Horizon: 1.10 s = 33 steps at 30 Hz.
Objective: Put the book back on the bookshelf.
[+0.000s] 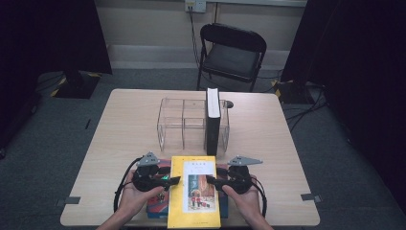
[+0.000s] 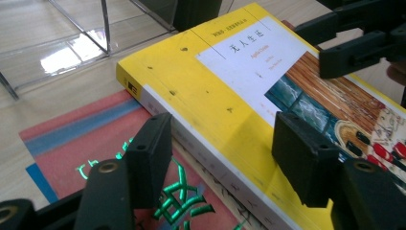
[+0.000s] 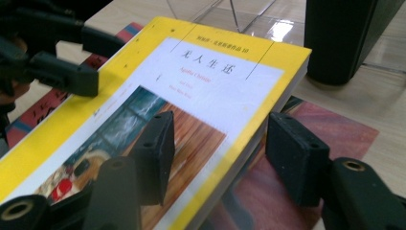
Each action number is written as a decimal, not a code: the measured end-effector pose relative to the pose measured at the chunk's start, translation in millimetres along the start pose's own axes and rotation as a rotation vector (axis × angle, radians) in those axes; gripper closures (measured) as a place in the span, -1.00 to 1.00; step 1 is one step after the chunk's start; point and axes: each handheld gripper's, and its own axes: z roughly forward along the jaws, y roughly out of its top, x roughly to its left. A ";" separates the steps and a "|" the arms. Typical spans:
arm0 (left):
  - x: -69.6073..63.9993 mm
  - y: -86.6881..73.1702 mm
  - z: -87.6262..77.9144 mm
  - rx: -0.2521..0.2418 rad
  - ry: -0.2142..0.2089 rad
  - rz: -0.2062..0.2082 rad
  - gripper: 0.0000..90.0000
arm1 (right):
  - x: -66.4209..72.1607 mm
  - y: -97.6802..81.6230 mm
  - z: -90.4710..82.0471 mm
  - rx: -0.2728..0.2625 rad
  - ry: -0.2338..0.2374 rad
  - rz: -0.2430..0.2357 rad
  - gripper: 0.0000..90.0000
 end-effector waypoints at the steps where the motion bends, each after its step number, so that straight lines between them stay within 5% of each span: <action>1: -0.4 -1.3 -1.3 -0.002 -0.009 -0.001 -0.05 | 1.0 0.2 0.6 -0.003 -0.008 0.006 -0.03; 7: -2.0 -3.6 -3.7 0.001 -0.017 0.004 -0.01 | 2.9 0.0 -4.2 -0.019 -0.014 0.055 0.16; 17: -3.3 -4.6 -4.9 0.001 -0.015 0.005 0.01 | 4.6 -4.9 -9.9 -0.020 0.116 0.146 0.38; 20: -2.8 -4.9 -4.7 -0.001 -0.019 0.003 0.01 | 9.3 -4.0 -7.4 -0.020 0.110 0.119 0.33; 33: -6.5 -4.2 1.1 -0.009 0.001 0.008 -0.26 | 6.7 10.8 18.1 0.001 0.237 0.142 0.59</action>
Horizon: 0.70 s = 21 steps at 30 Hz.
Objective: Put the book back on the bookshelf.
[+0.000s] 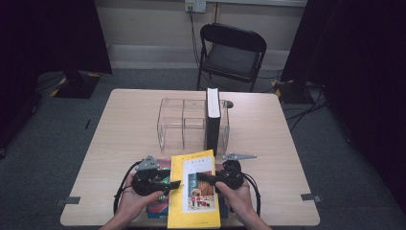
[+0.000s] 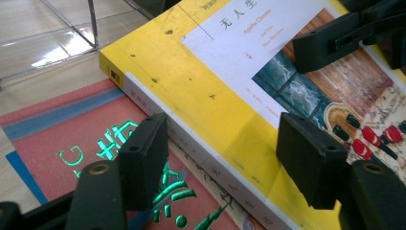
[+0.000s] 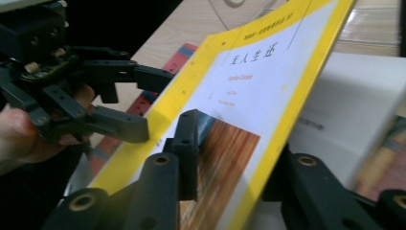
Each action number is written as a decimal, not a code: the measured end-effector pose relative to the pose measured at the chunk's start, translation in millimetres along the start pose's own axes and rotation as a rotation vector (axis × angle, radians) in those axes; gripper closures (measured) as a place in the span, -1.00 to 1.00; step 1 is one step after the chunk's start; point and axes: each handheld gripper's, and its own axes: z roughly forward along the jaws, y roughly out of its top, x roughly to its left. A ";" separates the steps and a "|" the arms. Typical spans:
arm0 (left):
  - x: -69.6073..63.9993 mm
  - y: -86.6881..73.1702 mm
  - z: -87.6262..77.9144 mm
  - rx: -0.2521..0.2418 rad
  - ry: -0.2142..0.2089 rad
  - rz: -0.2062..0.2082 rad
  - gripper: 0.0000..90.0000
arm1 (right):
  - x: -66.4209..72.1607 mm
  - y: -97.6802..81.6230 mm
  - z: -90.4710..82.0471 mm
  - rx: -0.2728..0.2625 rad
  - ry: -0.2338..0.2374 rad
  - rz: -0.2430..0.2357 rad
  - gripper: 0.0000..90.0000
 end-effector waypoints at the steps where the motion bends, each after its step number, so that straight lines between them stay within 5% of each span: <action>1: -0.8 0.1 0.6 -0.003 0.002 -0.002 -0.29 | 0.7 1.3 1.0 -0.001 0.007 -0.010 0.64; 6: 1.3 -0.4 -0.1 -0.007 -0.010 0.003 -0.32 | 4.4 2.7 -1.2 -0.026 0.023 -0.031 0.79; 12: 4.6 -1.6 -2.3 -0.027 -0.020 -0.048 -0.55 | 11.3 3.0 -5.2 -0.072 0.044 -0.058 0.84; 21: 5.7 -1.8 3.0 -0.038 -0.137 -0.080 -0.61 | 26.5 7.2 -10.0 -0.116 0.083 -0.118 0.89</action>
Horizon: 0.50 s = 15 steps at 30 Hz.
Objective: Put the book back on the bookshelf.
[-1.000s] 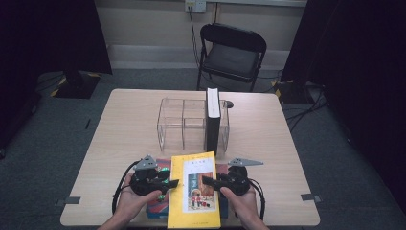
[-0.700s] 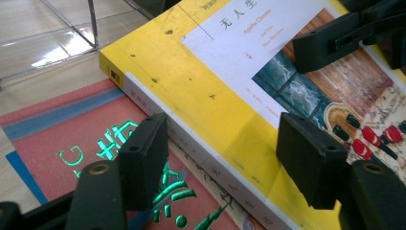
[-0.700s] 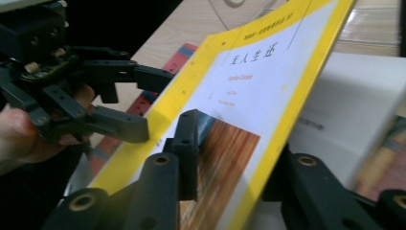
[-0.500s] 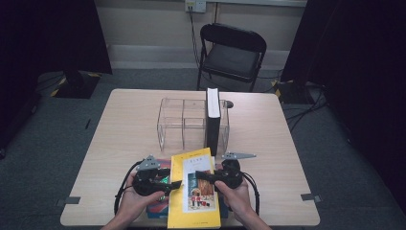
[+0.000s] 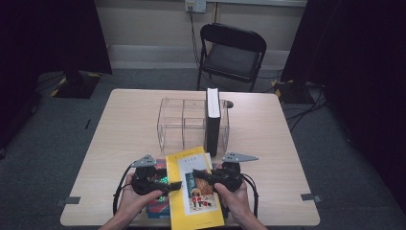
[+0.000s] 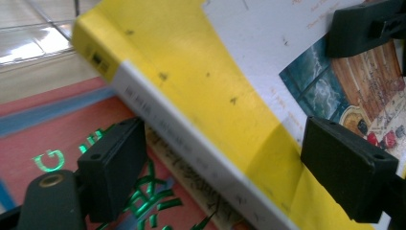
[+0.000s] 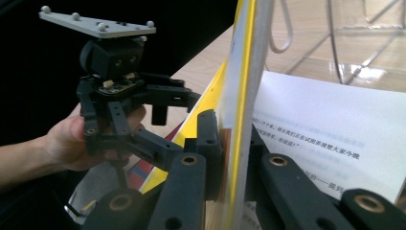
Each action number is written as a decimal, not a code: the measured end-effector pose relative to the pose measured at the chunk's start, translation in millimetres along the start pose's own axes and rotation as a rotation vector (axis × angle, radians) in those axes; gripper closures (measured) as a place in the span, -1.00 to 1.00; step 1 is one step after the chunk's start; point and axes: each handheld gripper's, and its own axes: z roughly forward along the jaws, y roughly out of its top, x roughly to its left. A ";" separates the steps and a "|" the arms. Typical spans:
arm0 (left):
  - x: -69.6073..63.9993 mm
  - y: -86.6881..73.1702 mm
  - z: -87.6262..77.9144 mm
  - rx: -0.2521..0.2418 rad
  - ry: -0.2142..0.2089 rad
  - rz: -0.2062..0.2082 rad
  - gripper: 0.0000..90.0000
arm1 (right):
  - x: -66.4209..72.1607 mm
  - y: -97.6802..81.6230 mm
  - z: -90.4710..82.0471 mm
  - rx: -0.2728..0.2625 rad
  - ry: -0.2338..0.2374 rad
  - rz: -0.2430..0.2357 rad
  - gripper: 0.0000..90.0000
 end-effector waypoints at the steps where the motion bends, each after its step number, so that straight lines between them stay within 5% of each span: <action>1: -1.6 0.0 1.1 -0.004 0.008 0.002 -0.66 | 0.7 1.0 0.5 0.004 0.004 -0.005 0.89; 15: 3.7 4.7 0.9 -0.025 -0.098 -0.045 -0.39 | 5.4 4.7 -6.6 -0.025 0.014 -0.034 0.91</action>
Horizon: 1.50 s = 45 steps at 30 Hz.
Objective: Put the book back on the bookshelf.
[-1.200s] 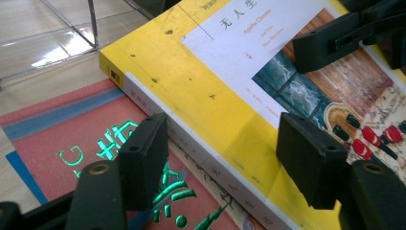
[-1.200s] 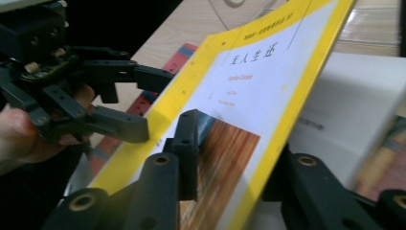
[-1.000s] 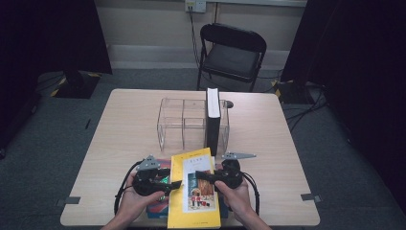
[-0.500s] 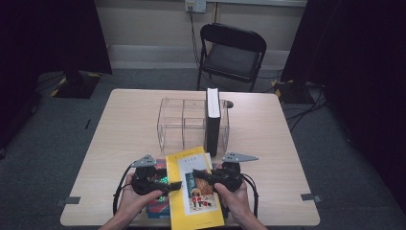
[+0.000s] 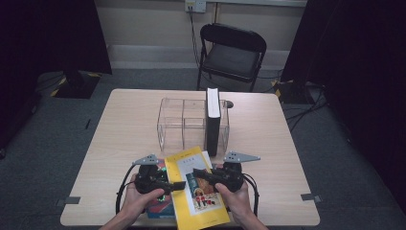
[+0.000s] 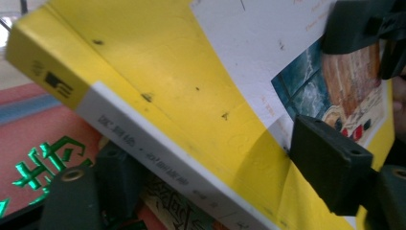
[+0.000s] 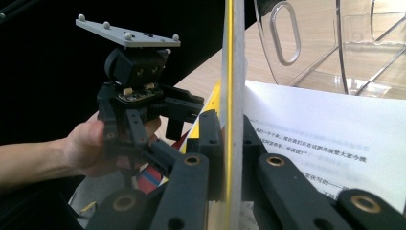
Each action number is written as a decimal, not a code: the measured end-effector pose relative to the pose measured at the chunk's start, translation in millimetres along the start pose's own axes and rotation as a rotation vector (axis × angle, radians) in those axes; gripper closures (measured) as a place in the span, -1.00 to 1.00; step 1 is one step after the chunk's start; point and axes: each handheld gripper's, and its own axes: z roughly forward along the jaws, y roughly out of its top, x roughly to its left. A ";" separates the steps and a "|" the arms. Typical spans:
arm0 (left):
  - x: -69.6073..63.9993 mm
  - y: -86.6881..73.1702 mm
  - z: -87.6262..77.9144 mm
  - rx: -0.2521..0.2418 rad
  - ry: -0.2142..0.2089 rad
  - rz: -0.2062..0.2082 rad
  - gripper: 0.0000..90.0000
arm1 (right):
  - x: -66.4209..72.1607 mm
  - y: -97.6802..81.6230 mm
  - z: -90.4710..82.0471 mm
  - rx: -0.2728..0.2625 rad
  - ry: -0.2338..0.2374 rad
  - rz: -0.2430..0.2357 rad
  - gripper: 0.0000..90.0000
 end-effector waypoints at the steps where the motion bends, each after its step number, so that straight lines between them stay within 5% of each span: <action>1: -0.3 1.2 -2.8 -0.013 -0.001 0.007 -0.32 | 0.2 0.0 -1.1 -0.006 -0.004 0.000 0.91; 8: -6.4 8.5 -13.6 -0.047 -0.012 0.038 -0.09 | 3.6 3.1 -5.6 -0.019 -0.001 -0.026 0.92; 12: -14.8 16.6 -18.6 -0.078 -0.008 0.096 0.20 | 3.2 3.0 -6.3 -0.022 -0.021 -0.026 0.90; 18: -19.3 25.9 -25.3 -0.126 -0.017 0.103 0.32 | 8.4 9.2 -7.9 -0.053 -0.014 -0.050 0.90; 22: -32.6 41.1 -33.9 -0.157 0.014 0.201 0.36 | 18.4 20.9 -9.7 -0.083 -0.015 -0.109 0.89; 26: -39.7 46.4 -39.2 -0.191 0.020 0.249 0.42 | 24.4 29.1 -13.6 -0.113 -0.011 -0.149 0.88; 29: -42.6 44.4 -40.1 -0.197 0.013 0.259 0.44 | 26.1 27.9 -15.6 -0.105 -0.033 -0.168 0.72; 35: -48.0 45.6 -39.6 -0.192 0.010 0.285 0.49 | 26.1 24.0 -23.7 -0.079 -0.148 -0.201 0.30; 45: -48.0 43.5 -36.4 -0.185 0.037 0.270 0.50 | 3.3 16.6 -26.5 -0.054 -0.166 -0.132 -0.18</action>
